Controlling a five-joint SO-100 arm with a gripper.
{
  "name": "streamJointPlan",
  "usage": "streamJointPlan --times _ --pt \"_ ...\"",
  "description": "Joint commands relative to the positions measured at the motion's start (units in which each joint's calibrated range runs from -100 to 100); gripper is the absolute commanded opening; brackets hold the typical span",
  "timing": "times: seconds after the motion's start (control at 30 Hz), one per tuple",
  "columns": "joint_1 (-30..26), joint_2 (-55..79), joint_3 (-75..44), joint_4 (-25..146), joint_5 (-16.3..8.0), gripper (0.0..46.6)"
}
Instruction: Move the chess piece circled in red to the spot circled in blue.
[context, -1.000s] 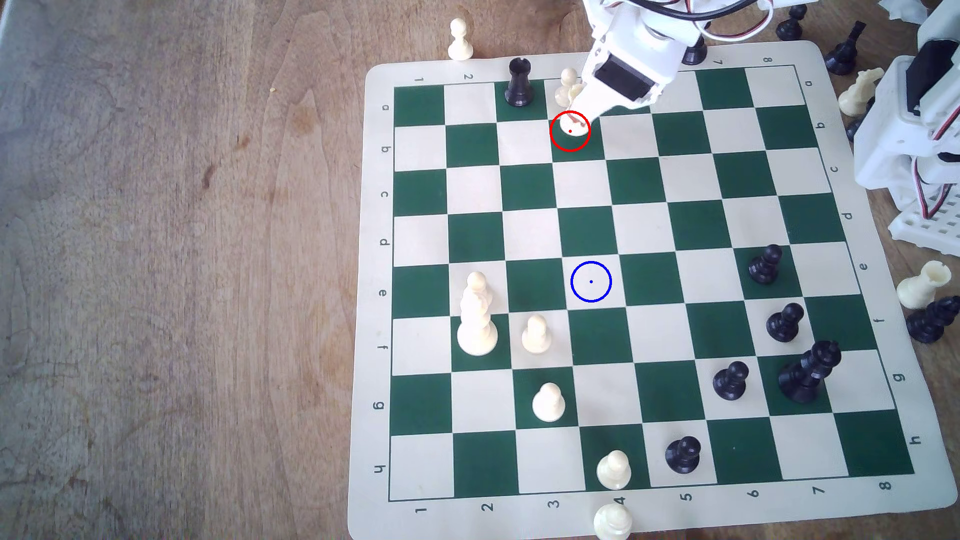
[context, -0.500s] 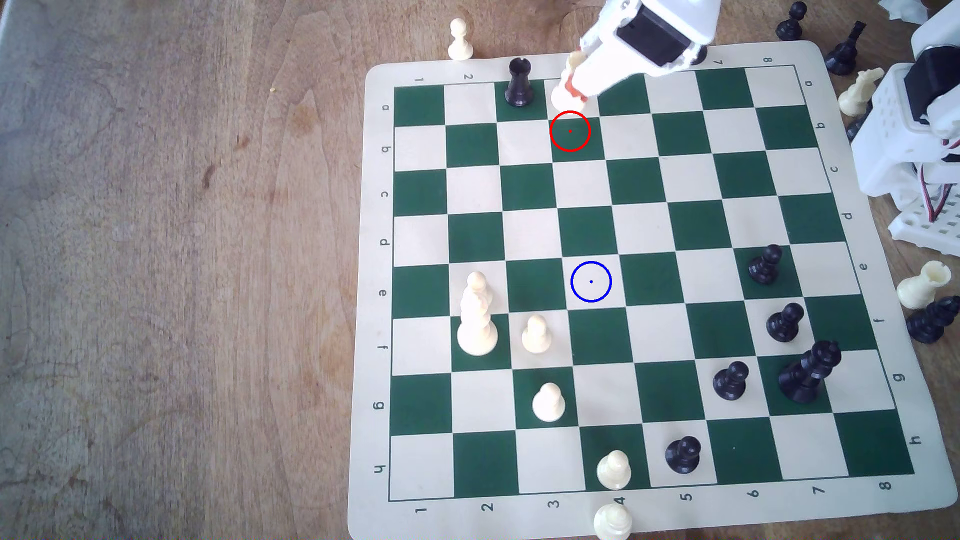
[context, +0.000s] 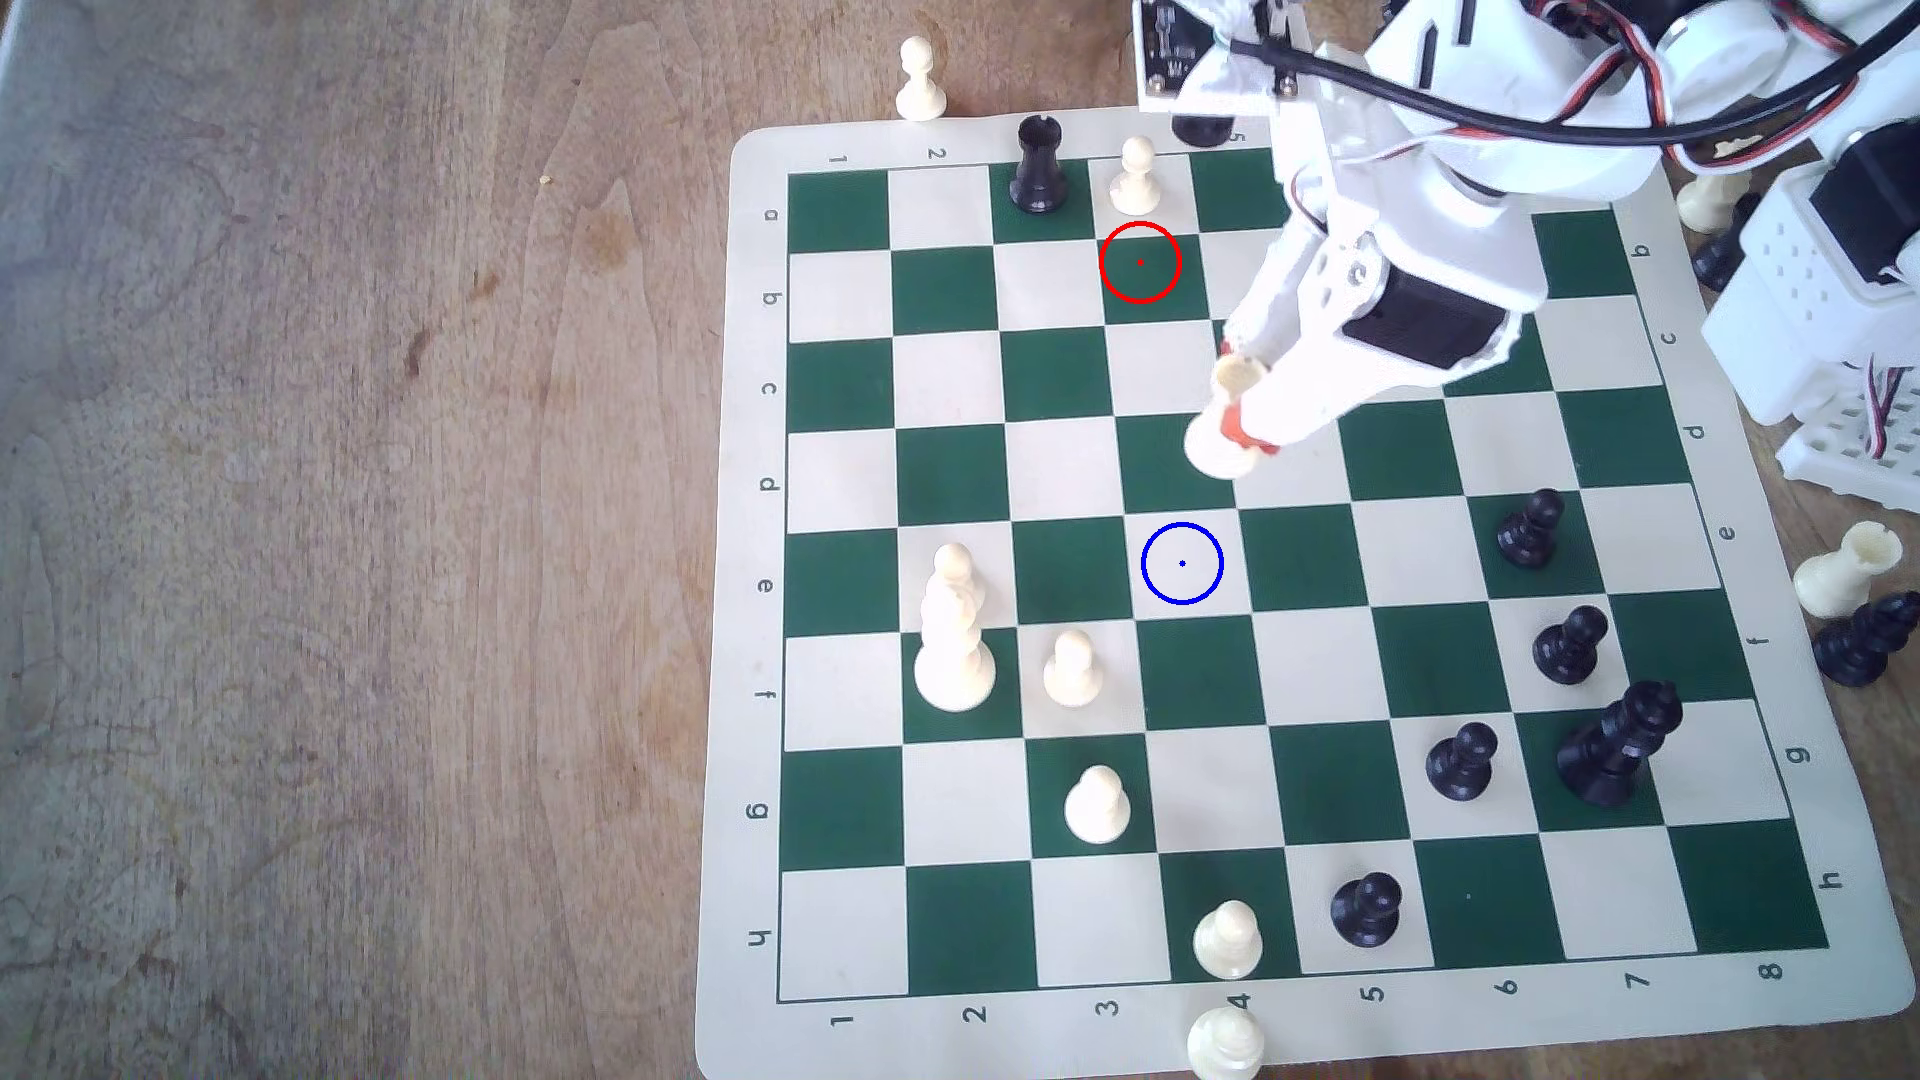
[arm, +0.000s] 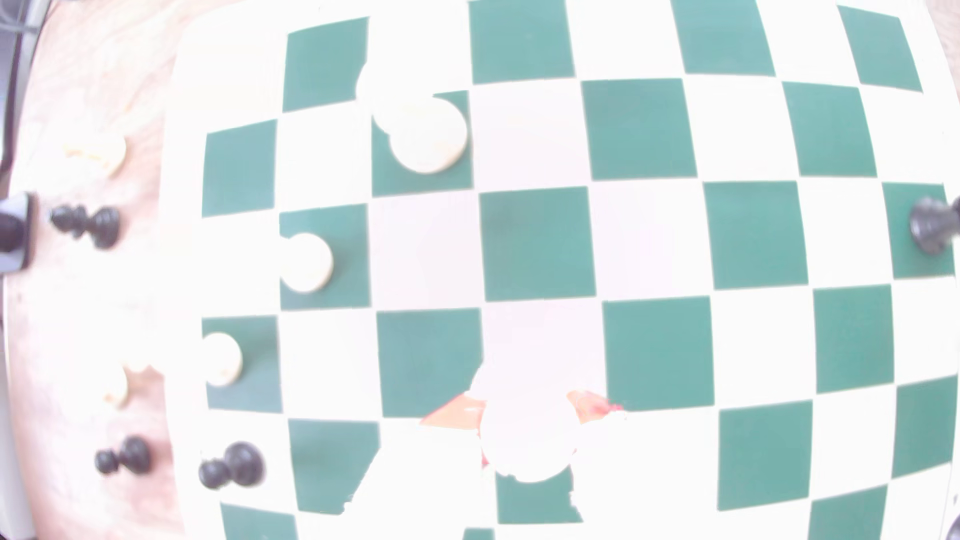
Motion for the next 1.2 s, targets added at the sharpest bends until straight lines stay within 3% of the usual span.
streamJointPlan --times 0.0,0.67,1.17 --pt "-2.1 1.1 3.2 -5.7 0.0 0.2" --pt "-1.0 15.4 7.2 -18.1 0.7 0.2" --pt "0.7 15.1 9.3 -19.4 1.7 0.2"
